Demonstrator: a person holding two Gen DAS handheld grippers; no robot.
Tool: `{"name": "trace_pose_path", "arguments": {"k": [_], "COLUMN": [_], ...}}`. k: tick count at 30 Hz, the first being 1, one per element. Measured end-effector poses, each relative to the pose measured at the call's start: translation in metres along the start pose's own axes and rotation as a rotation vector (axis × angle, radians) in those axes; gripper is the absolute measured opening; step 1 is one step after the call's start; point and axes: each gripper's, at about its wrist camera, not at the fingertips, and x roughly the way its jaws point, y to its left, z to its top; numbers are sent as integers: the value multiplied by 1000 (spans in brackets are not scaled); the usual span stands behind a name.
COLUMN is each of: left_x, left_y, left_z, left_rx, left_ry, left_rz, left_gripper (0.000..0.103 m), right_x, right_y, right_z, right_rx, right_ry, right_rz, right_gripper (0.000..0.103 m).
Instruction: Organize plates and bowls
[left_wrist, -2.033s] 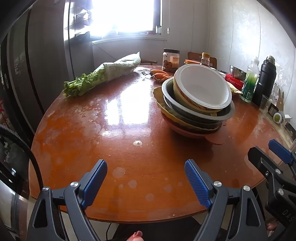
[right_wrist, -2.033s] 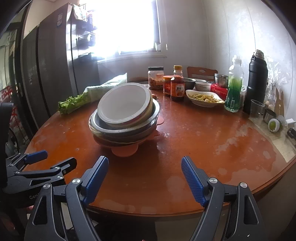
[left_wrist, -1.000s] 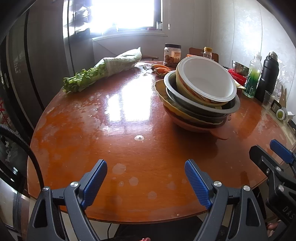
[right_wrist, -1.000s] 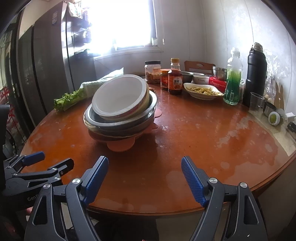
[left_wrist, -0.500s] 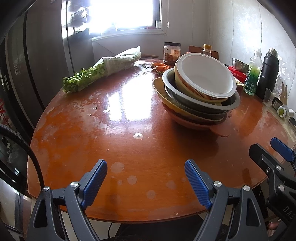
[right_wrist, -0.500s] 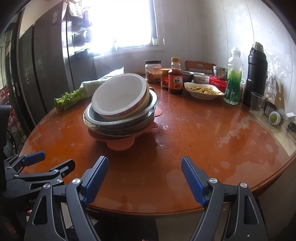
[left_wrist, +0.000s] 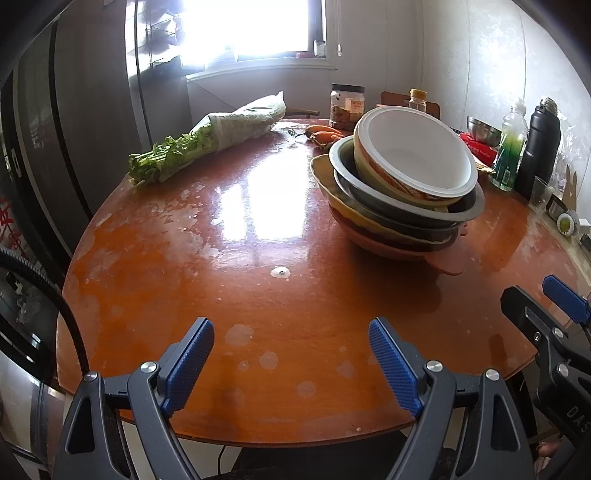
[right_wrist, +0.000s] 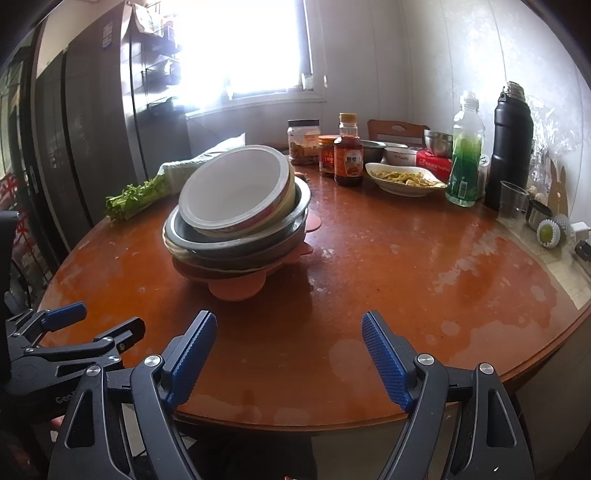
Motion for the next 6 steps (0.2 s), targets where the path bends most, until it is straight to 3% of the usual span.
{"name": "trace_pose_path", "arguments": {"k": [6], "left_x": [5], "left_y": [16], "left_z": [9], "left_rx": [-34], "left_ry": [14], "left_rz": [-7], "left_gripper": [86], "right_x": [10], "right_y": [-9], "right_z": [6], "right_rx": [20], "right_ry": [11], "right_rz": [-6], "right_gripper": [82]}}
